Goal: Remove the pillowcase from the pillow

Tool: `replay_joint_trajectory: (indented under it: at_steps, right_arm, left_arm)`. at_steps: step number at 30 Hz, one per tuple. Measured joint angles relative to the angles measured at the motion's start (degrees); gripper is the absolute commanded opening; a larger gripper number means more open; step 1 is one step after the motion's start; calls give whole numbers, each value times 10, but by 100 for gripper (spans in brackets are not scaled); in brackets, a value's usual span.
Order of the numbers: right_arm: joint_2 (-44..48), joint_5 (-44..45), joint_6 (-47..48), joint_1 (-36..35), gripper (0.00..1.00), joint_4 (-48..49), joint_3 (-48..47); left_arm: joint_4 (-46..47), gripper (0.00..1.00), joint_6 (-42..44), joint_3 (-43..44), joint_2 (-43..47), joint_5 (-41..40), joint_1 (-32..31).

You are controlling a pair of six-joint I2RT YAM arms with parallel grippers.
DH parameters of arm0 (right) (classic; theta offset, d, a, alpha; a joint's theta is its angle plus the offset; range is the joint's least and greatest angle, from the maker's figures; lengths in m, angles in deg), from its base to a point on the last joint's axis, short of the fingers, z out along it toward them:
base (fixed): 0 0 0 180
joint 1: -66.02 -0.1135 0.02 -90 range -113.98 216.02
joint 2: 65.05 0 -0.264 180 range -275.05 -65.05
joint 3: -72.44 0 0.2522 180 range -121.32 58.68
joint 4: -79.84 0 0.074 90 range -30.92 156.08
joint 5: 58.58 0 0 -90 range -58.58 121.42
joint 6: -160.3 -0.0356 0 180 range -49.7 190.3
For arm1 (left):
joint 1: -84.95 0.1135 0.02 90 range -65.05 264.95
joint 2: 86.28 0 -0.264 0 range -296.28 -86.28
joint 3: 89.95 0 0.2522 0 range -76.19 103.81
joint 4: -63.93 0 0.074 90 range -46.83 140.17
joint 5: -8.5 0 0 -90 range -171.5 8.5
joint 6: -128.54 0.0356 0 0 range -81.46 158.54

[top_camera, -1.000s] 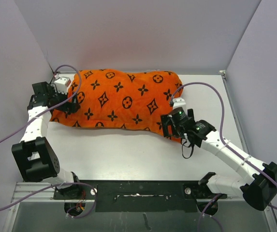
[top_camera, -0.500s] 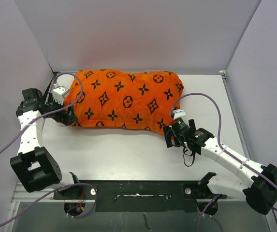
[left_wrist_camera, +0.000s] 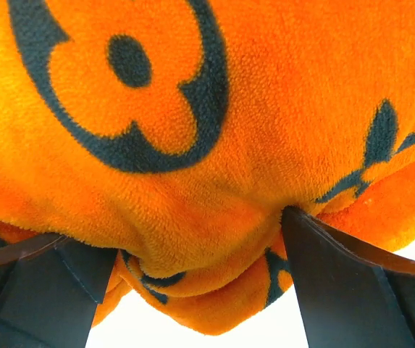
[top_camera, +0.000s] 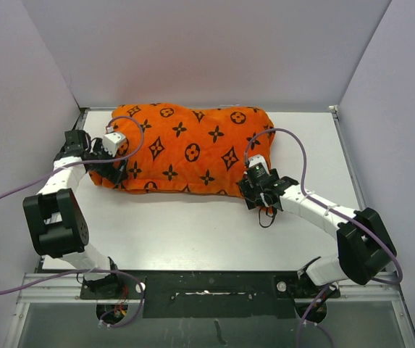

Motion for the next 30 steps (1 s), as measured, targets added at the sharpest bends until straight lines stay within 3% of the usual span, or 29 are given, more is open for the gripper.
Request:
replay_joint_trajectory:
  at_steps: [3, 8, 11, 16, 21, 26, 30]
  right_arm:
    - [-6, -3, 6, -7, 49, 13, 0]
    - [-5, -7, 6, -16, 18, 25, 0]
    - [-5, -7, 2, -23, 1, 24, 0]
    - [3, 21, -19, -65, 0, 3, -1]
    - [51, 93, -67, -165, 0, -63, -13]
    - [117, 182, -162, -315, 0, -196, -75]
    - [136, 244, -257, -401, 0, -347, -193]
  left_arm:
    - [10, 75, 3, -8, 0, -7, -9]
    - [13, 25, 27, -35, 8, -9, -3]
    - [19, 10, 40, -65, 36, -7, 3]
    - [9, 0, 31, -84, 94, -2, 8]
    - [-60, 0, 9, -57, 146, 19, 19]
    - [-155, 0, -5, 4, 210, 48, 35]
    - [-238, 0, -28, 83, 252, 82, 53]
